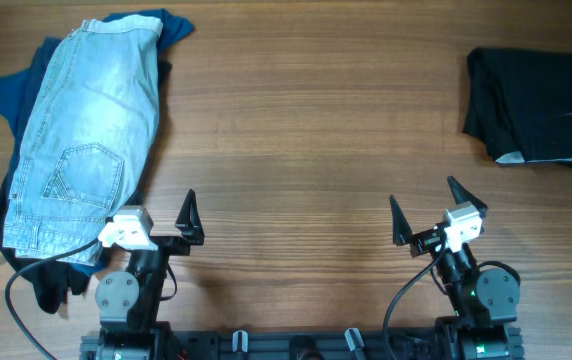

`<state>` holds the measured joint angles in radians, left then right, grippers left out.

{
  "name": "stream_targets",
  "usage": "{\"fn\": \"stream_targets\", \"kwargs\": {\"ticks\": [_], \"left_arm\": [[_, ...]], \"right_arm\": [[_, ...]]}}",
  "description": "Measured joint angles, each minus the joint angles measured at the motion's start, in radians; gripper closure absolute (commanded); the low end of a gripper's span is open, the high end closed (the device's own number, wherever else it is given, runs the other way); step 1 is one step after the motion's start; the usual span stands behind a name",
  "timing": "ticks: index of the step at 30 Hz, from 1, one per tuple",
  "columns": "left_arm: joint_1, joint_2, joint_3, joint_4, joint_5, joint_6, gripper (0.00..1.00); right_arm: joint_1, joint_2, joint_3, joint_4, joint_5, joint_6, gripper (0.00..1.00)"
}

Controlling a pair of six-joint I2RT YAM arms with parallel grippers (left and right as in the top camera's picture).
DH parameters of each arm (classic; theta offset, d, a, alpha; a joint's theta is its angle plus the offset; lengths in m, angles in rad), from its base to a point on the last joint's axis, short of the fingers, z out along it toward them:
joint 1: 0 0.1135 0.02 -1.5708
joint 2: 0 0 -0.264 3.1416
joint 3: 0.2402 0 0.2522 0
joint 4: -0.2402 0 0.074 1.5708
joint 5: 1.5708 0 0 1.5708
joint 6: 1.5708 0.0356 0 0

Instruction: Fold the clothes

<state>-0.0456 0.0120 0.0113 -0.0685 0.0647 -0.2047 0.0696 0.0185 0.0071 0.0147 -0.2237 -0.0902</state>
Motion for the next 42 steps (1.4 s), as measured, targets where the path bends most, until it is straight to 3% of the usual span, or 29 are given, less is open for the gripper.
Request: {"fn": "stream_targets", "kwargs": {"ticks": [18, 25, 28, 34, 38, 42], "left_arm": [[0.000, 0.000, 0.000, 0.000, -0.011, 0.000, 0.00], [0.000, 0.000, 0.002, 0.040, 0.038, -0.014, 0.00], [0.000, 0.031, 0.045, -0.022, 0.063, -0.041, 0.00], [0.000, 0.251, 0.346, -0.181, 0.080, -0.054, 0.00], [0.000, 0.513, 0.619, -0.370, 0.084, -0.060, 0.00], [0.000, 0.757, 0.844, -0.521, 0.084, -0.064, 0.00]], "right_arm": [[0.000, 0.000, 0.000, 0.011, -0.001, 0.004, 0.00], [0.000, 0.002, 0.000, 0.082, -0.020, 0.088, 0.00], [0.000, 0.027, 0.024, 0.080, -0.024, 0.129, 0.00], [0.000, 0.264, 0.244, 0.083, -0.085, 0.158, 0.00], [0.000, 0.578, 0.483, 0.037, -0.164, 0.162, 0.00], [0.000, 0.919, 0.769, -0.121, -0.241, 0.143, 0.00]]}}
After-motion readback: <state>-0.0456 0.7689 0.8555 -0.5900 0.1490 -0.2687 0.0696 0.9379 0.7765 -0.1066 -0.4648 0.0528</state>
